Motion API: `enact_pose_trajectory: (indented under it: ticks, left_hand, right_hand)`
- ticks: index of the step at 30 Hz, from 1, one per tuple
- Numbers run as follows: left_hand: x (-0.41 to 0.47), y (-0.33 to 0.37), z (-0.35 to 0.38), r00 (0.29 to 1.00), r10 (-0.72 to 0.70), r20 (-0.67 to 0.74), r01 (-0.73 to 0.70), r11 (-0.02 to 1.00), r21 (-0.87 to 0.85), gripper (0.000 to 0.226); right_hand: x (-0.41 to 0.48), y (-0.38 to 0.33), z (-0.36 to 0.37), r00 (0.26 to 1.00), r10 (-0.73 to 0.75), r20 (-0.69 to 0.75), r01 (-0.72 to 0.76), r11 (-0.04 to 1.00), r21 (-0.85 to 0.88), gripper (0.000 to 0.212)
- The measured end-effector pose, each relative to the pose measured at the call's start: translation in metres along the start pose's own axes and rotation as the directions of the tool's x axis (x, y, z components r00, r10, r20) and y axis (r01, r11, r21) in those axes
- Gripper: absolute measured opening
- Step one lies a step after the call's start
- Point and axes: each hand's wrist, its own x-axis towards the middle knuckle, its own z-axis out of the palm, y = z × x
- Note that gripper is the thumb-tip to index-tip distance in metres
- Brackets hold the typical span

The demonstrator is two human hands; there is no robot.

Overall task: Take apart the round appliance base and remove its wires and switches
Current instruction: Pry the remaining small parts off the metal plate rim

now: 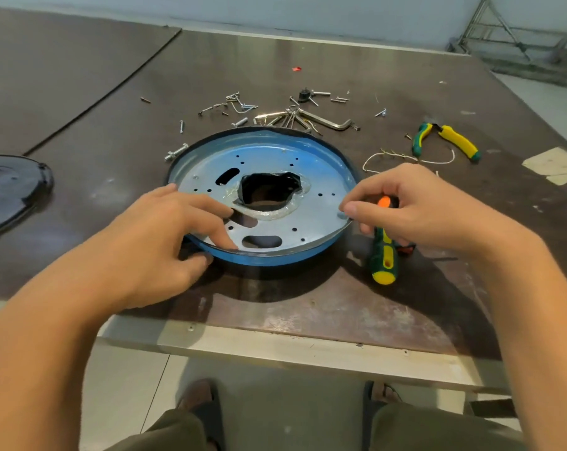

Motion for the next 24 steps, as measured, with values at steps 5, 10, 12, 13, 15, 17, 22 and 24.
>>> enact_pose_trajectory:
  ticks: [5, 10, 12, 13, 15, 17, 22, 24]
  left_hand:
    - [0.001, 0.023, 0.006, 0.996, 0.046, -0.072, -0.043, 0.998, 0.042, 0.040]
    - [0.015, 0.062, 0.028, 0.985, 0.152, -0.076, -0.145, 0.985, 0.097, 0.061]
    - [0.018, 0.069, 0.036, 0.985, 0.160, -0.064, -0.148, 0.975, 0.163, 0.054]
    - [0.018, 0.071, 0.037, 0.985, 0.166, -0.055, -0.154, 0.971, 0.184, 0.050]
    - [0.019, 0.067, 0.035, 0.984, 0.177, -0.016, -0.171, 0.965, 0.200, 0.048]
    - [0.020, 0.061, 0.032, 0.982, 0.186, 0.031, -0.189, 0.966, 0.178, 0.046]
    - [0.013, 0.045, 0.022, 0.988, 0.137, 0.078, -0.144, 0.984, 0.101, 0.033]
    - [0.011, 0.045, 0.018, 0.992, 0.114, 0.056, -0.119, 0.987, 0.105, 0.031]
  right_hand:
    - [0.001, -0.009, -0.003, 0.996, 0.027, 0.085, -0.023, 0.999, -0.046, 0.019]
    - [-0.001, -0.016, -0.008, 0.981, 0.089, 0.170, -0.086, 0.996, -0.030, 0.041]
    - [-0.003, -0.017, -0.009, 0.975, 0.085, 0.208, -0.083, 0.996, -0.018, 0.043]
    - [-0.004, -0.018, -0.009, 0.967, 0.080, 0.243, -0.084, 0.996, 0.004, 0.042]
    - [-0.007, -0.018, -0.009, 0.957, 0.034, 0.289, -0.057, 0.996, 0.070, 0.039]
    - [-0.008, -0.014, -0.010, 0.981, -0.062, 0.183, 0.043, 0.993, 0.108, 0.035]
    - [-0.011, -0.012, -0.018, 0.980, -0.055, -0.190, 0.152, 0.823, 0.547, 0.029]
    - [-0.012, -0.016, -0.021, 0.951, -0.070, -0.300, 0.248, 0.754, 0.609, 0.020]
